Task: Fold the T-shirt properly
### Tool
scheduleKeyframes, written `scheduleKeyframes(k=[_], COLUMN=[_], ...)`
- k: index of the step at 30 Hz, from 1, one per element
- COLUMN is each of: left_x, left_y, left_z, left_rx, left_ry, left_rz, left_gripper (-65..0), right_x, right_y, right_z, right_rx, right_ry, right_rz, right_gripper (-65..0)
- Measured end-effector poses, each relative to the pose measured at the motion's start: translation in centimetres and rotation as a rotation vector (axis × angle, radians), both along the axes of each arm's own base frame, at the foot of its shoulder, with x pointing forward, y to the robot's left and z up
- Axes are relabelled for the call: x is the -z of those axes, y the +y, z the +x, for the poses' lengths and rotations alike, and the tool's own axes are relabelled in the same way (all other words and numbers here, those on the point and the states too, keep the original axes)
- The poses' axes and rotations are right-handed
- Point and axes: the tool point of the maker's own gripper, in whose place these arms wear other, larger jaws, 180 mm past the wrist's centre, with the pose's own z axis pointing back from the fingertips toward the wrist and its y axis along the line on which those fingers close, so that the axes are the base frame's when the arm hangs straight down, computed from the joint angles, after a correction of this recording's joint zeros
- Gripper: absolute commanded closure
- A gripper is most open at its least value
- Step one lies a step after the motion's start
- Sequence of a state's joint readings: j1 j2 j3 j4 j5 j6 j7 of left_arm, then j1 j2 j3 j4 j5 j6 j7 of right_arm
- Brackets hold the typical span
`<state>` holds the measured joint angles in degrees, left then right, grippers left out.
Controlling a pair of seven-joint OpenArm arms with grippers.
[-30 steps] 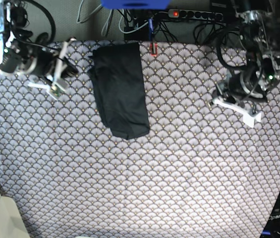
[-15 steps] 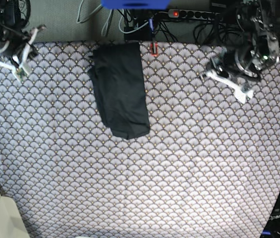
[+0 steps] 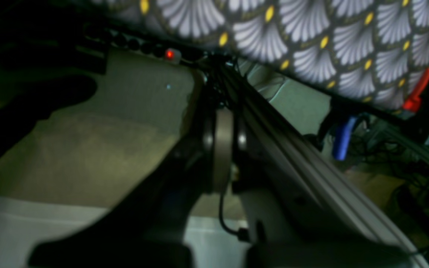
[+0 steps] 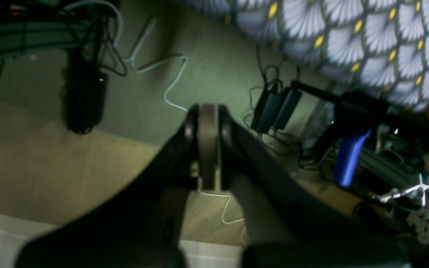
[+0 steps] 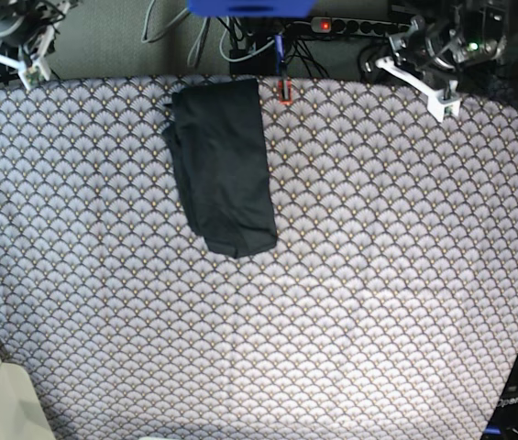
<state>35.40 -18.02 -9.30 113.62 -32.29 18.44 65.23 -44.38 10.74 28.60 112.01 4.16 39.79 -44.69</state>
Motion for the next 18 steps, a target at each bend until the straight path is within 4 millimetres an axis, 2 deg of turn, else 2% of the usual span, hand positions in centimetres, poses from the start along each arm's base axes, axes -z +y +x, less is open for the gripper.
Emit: scheduleKeyframes(k=[3, 5, 9, 12, 16, 18], left_x=[0.4, 1.3, 3.5, 5.5, 8.4, 9.6], left_y=[0.7, 1.0, -0.3, 0.1, -0.5, -0.3], left_z=[-0.9, -2.5, -4.5, -6.6, -10.1, -11.2], left_rx=[-0.013, 0.001, 0.092, 0.123, 0.162, 0.168], left_ry=[-0.014, 0.025, 0.051, 0.075, 0.138, 0.147], left_rz=[0.030, 0.064, 0.108, 0.159, 0.170, 0.184], left_gripper=[0.0, 0.0, 0.0, 0.0, 0.0, 0.0], right_x=[1.9, 3.4, 5.3, 6.5, 8.1, 8.7], right_y=[0.2, 0.5, 0.5, 0.6, 0.1, 0.5], right_z=[-1.5, -2.8, -4.6, -5.6, -8.0, -8.3], right_rx=[0.031, 0.057, 0.084, 0.130, 0.177, 0.202], right_ry=[0.014, 0.034, 0.057, 0.051, 0.086, 0.067], right_rz=[0.016, 0.043, 0.076, 0.119, 0.137, 0.170], right_gripper=[0.0, 0.0, 0.0, 0.0, 0.0, 0.0])
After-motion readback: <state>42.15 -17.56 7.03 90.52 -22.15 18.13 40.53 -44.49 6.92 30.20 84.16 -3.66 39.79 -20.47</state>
